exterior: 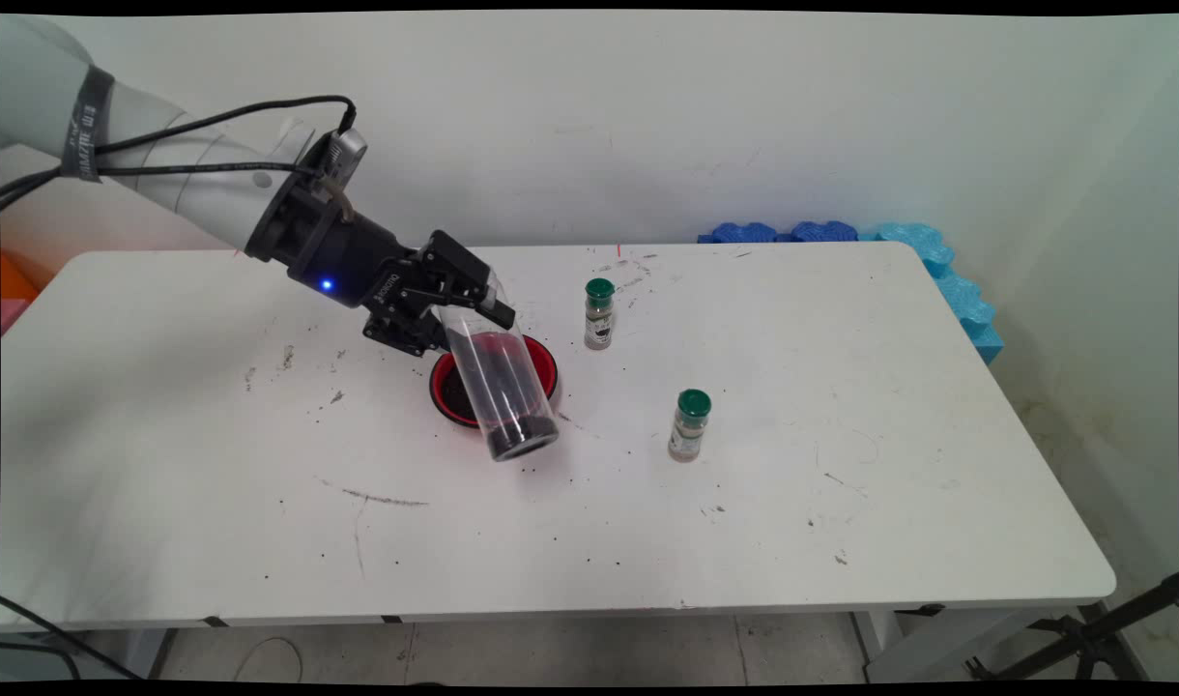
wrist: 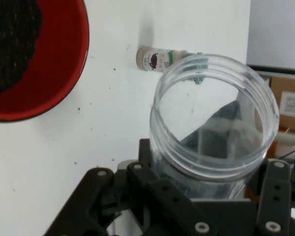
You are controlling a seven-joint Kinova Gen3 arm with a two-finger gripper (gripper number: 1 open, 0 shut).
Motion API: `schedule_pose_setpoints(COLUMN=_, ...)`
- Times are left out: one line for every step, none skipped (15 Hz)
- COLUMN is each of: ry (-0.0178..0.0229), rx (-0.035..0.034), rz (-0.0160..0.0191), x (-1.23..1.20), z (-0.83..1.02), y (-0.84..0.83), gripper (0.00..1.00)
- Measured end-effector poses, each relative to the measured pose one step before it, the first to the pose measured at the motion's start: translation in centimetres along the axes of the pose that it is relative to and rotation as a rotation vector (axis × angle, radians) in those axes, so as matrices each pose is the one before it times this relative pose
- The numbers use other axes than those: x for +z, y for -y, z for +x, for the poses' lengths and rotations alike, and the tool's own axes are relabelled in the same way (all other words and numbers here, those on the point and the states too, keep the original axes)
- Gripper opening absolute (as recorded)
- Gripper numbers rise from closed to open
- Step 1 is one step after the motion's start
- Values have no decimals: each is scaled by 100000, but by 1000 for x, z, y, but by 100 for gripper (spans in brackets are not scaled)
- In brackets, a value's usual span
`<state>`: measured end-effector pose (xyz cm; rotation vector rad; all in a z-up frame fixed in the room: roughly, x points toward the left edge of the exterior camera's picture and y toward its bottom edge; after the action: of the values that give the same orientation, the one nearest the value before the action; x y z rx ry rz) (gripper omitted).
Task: Pour the black seasoning powder in the red bowl
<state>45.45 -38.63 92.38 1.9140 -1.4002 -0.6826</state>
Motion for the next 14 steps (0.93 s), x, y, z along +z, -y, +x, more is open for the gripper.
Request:
schedule_pose_setpoints(ry=243, rx=-3605, rz=-569, x=68, z=1, y=73, gripper=0)
schedule_pose_setpoints(ry=136, rx=-2352, rz=-359, x=36, z=-4, y=58, gripper=0)
schedule_pose_setpoints(ry=246, rx=-4107, rz=-694, x=75, z=-5, y=57, gripper=0)
schedule_pose_setpoints(ry=172, rx=-2745, rz=-471, x=57, z=4, y=27, gripper=0)
schedule_pose_setpoints(ry=175, rx=-4530, rz=-868, x=74, z=16, y=30, gripper=0)
schedule_pose_setpoints(ry=184, rx=-5280, rz=-984, x=99, z=44, y=39, gripper=0)
schedule_pose_setpoints(ry=167, rx=-4292, rz=-889, x=82, z=44, y=24, gripper=0)
schedule_pose_setpoints(ry=195, rx=-5087, rz=-1015, x=92, z=63, y=26, gripper=0)
schedule_pose_setpoints(ry=255, rx=-5091, rz=-930, x=93, z=58, y=26, gripper=0)
schedule_pose_setpoints(ry=277, rx=-4440, rz=-751, x=51, z=44, y=29, gripper=0)
schedule_pose_setpoints(ry=465, rx=-5121, rz=-752, x=80, z=15, y=27, gripper=0)
schedule_pose_setpoints(ry=503, rx=-4983, rz=-790, x=76, z=-6, y=16, gripper=0)
schedule_pose_setpoints(ry=505, rx=-4961, rz=-806, x=69, z=16, y=-3, gripper=0)
schedule_pose_setpoints(ry=331, rx=-4112, rz=-730, x=61, z=23, y=6, gripper=0)
